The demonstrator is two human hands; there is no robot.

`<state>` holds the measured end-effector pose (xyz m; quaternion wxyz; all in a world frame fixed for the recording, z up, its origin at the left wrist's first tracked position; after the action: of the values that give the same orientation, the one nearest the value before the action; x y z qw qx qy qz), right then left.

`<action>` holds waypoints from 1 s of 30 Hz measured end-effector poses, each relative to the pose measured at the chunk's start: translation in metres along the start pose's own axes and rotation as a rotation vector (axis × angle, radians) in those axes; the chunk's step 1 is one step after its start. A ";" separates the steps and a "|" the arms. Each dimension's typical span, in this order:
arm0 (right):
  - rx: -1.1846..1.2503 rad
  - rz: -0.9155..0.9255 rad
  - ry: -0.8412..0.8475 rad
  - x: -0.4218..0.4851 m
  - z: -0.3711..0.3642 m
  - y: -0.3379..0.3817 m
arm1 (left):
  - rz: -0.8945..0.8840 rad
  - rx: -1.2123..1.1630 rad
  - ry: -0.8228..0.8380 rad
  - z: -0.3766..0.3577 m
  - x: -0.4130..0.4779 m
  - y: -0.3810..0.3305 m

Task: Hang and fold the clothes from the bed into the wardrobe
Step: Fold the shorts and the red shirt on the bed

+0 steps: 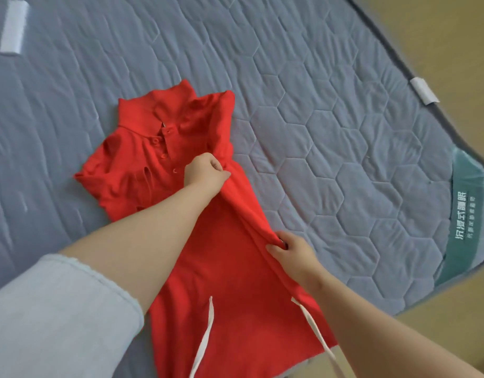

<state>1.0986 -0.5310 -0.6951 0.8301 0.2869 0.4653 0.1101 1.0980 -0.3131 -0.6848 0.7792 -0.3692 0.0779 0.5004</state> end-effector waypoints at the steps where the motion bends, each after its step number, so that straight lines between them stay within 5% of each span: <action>1: -0.016 0.015 0.022 -0.007 -0.015 0.008 | 0.003 -0.020 -0.010 0.011 -0.002 0.015; 5: -0.111 0.059 0.092 -0.033 -0.077 0.039 | -0.009 -0.066 0.025 0.057 -0.007 0.079; 13: -0.371 0.074 0.289 -0.067 -0.182 0.062 | 0.249 -0.604 -0.055 0.117 0.003 0.181; 19: -0.509 0.012 0.250 -0.087 -0.195 0.035 | 0.308 -0.593 0.158 0.100 -0.032 0.217; 25: -0.871 -0.012 0.243 -0.104 -0.181 0.006 | 0.475 -0.681 0.171 0.055 -0.118 0.232; 30: -0.652 0.014 0.293 -0.125 -0.181 -0.008 | 0.533 -0.709 0.326 0.031 -0.183 0.231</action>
<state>0.8787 -0.5265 -0.6834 0.8017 -0.0089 0.5177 0.2985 0.8077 -0.3728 -0.6876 0.4272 -0.6532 0.1156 0.6143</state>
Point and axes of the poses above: each hand's wrist, its own x-axis towards the middle knuckle, its own z-axis out of the back of the hand, y = z × x, the point moved 1 cm from there along x, towards the middle knuckle, and after that the axes turned 1 degree about y, right-handed, at the moved point
